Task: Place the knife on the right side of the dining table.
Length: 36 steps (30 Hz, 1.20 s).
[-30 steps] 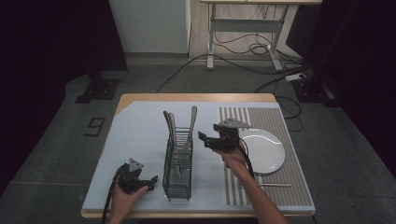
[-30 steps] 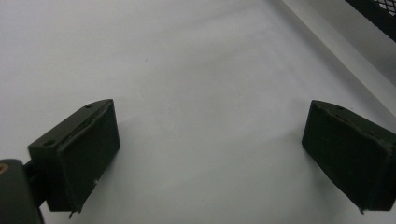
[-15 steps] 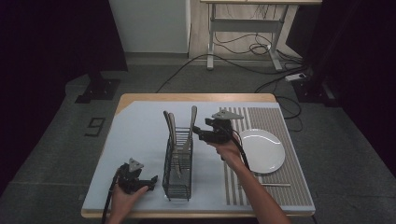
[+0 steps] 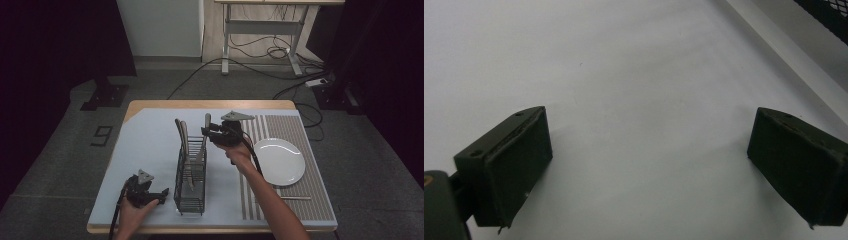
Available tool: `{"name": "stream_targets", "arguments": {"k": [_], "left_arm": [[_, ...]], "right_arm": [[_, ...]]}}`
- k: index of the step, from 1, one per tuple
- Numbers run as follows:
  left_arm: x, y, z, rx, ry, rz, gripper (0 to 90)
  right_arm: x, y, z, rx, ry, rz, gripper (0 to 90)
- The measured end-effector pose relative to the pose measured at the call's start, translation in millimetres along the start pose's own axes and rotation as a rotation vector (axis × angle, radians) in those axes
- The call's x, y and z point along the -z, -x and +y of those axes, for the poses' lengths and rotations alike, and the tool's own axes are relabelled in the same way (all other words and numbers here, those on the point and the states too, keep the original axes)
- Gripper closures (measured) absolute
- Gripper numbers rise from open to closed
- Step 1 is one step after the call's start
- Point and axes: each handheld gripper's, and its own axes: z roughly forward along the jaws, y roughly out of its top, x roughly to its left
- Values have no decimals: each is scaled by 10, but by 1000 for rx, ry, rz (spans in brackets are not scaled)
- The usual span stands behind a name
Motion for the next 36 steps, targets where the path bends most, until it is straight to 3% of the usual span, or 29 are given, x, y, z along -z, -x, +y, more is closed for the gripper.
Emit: {"name": "stream_targets", "arguments": {"k": [6, 15, 18, 24, 25, 28, 31, 36], "left_arm": [[0, 0, 0, 0, 0, 0, 37], [0, 0, 0, 0, 0, 0, 37], [0, -1, 0, 0, 0, 0, 37], [0, 0, 0, 0, 0, 0, 37], [0, 1, 0, 1, 1, 0, 37], [1, -1, 0, -1, -1, -1, 37], [2, -2, 1, -2, -3, -1, 37], [2, -2, 1, -2, -3, -1, 37]], "right_arm": [[12, -16, 22, 6, 10, -3, 701], [51, 17, 21, -40, 21, 33, 755], [54, 35, 27, -98, 32, 84, 784], [86, -4, 46, -145, 65, 143, 818], [108, -17, 58, -177, 83, 173, 835], [137, -37, 76, -170, 96, 173, 839], [210, -81, 114, -116, 118, 136, 840], [353, -81, 176, -117, 178, 139, 841]]}}
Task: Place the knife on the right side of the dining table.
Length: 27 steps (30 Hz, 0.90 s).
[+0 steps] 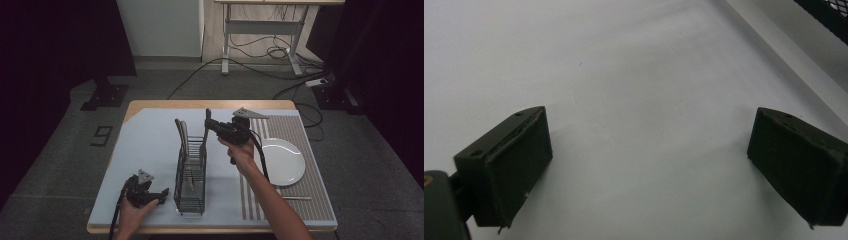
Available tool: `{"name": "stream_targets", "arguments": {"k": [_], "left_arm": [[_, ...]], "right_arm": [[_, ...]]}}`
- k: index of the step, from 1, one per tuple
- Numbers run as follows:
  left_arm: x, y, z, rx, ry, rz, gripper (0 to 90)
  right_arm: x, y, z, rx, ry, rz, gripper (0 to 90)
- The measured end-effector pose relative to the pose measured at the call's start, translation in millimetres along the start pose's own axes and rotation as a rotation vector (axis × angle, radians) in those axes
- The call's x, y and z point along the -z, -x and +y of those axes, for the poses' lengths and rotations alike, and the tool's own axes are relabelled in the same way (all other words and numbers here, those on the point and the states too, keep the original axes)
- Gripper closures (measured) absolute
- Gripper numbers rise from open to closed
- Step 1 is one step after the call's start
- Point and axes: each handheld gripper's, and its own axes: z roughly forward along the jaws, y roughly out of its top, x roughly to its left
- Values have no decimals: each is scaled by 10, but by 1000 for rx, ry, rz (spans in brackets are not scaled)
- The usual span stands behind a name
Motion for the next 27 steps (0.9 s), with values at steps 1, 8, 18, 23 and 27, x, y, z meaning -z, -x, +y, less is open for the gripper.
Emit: {"name": "stream_targets", "arguments": {"k": [1, 8, 18, 23, 27], "left_arm": [[0, 0, 0, 0, 0, 0, 37], [-1, 1, -1, 0, 2, 1, 37], [-1, 1, -1, 0, 2, 1, 37], [-1, 0, -1, -1, 1, 1, 37], [-1, 0, -1, -1, 1, 1, 37]], "right_arm": [[38, -11, 30, 3, 14, 6, 841], [368, -134, 367, 45, 129, 47, 841], [835, -118, 654, 105, 207, 1, 842], [871, 54, 548, 99, 168, -59, 841], [850, 213, 414, 67, 147, -89, 841]]}}
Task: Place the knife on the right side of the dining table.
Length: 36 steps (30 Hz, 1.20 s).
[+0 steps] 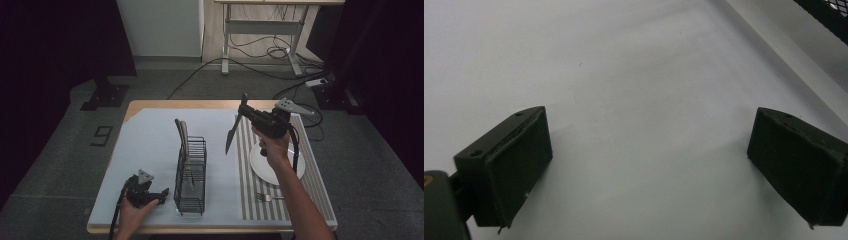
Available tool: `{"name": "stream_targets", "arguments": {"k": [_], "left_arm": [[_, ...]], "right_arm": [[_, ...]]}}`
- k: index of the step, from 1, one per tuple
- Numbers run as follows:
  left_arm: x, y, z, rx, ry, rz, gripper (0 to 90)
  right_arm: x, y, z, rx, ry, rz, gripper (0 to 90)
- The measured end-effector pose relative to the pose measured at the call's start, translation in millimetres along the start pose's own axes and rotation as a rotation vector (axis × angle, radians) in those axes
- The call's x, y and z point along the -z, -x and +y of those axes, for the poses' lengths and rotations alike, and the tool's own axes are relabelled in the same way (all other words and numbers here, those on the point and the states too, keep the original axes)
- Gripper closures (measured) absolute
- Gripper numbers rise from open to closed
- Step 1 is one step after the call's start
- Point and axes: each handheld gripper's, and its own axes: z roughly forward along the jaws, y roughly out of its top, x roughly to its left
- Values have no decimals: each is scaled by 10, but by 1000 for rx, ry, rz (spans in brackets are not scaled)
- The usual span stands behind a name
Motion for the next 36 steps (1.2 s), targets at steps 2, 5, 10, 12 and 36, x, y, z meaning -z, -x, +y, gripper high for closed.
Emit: {"name": "stream_targets", "arguments": {"k": [2, 5, 10, 12, 36], "left_arm": [[0, 0, 0, 0, 0, 0, 37], [0, 0, 0, 0, 0, 0, 37], [0, -1, 0, 0, -1, -1, 37], [0, 0, 1, 1, 0, -1, 37], [-1, -1, 1, 3, 1, -2, 37]], "right_arm": [[-17, 68, -60, -4, -17, -21, 841], [-39, 129, -108, -3, -29, -45, 841], [-86, 274, -192, -12, -56, -85, 841], [-114, 337, -219, -16, -63, -110, 841], [-308, 1086, -312, 24, -18, -326, 840]]}}
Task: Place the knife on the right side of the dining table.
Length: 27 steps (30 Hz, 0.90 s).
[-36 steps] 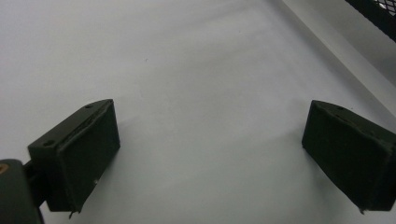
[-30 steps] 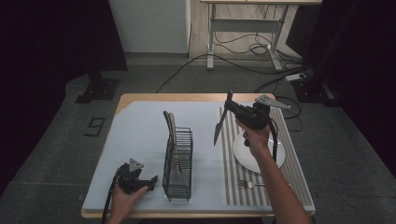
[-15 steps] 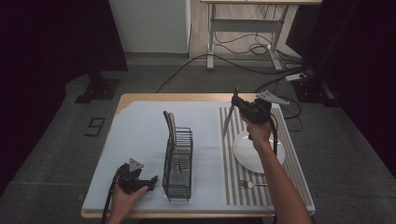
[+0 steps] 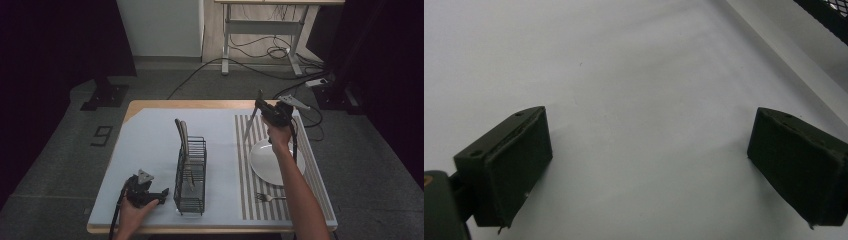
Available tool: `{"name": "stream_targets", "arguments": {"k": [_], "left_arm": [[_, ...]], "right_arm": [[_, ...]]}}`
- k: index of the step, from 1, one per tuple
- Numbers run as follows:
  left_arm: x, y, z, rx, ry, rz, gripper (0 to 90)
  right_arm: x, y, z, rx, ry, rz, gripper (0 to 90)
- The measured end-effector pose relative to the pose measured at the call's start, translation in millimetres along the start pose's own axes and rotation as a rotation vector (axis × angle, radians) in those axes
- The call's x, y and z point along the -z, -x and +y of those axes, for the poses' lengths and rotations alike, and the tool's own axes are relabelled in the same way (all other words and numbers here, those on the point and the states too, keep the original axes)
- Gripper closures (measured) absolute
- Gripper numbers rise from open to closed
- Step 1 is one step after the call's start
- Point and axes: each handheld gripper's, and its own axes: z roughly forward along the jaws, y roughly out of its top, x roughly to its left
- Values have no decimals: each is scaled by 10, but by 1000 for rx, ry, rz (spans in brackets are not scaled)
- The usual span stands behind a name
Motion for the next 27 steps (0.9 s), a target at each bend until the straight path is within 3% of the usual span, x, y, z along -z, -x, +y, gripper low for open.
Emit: {"name": "stream_targets", "arguments": {"k": [14, 27], "left_arm": [[0, -2, 1, -1, 0, 0, 37], [0, 0, 0, -1, 0, 0, 37]], "right_arm": [[-252, 185, -123, -59, 50, -67, 840], [-223, 298, -190, -111, 66, -74, 839]]}}
